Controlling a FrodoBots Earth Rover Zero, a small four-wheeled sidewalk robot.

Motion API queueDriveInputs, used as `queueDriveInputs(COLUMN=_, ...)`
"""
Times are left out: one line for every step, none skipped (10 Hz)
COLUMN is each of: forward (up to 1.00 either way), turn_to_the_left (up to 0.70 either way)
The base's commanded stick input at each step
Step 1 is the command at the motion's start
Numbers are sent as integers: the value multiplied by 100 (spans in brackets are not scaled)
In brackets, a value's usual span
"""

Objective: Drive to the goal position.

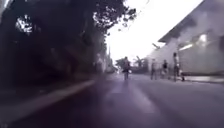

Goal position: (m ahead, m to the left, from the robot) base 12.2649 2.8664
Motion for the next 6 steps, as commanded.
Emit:
queueDriveInputs(forward=70, turn_to_the_left=-34)
queueDriveInputs(forward=70, turn_to_the_left=-19)
queueDriveInputs(forward=70, turn_to_the_left=-4)
queueDriveInputs(forward=70, turn_to_the_left=0)
queueDriveInputs(forward=70, turn_to_the_left=0)
queueDriveInputs(forward=70, turn_to_the_left=0)
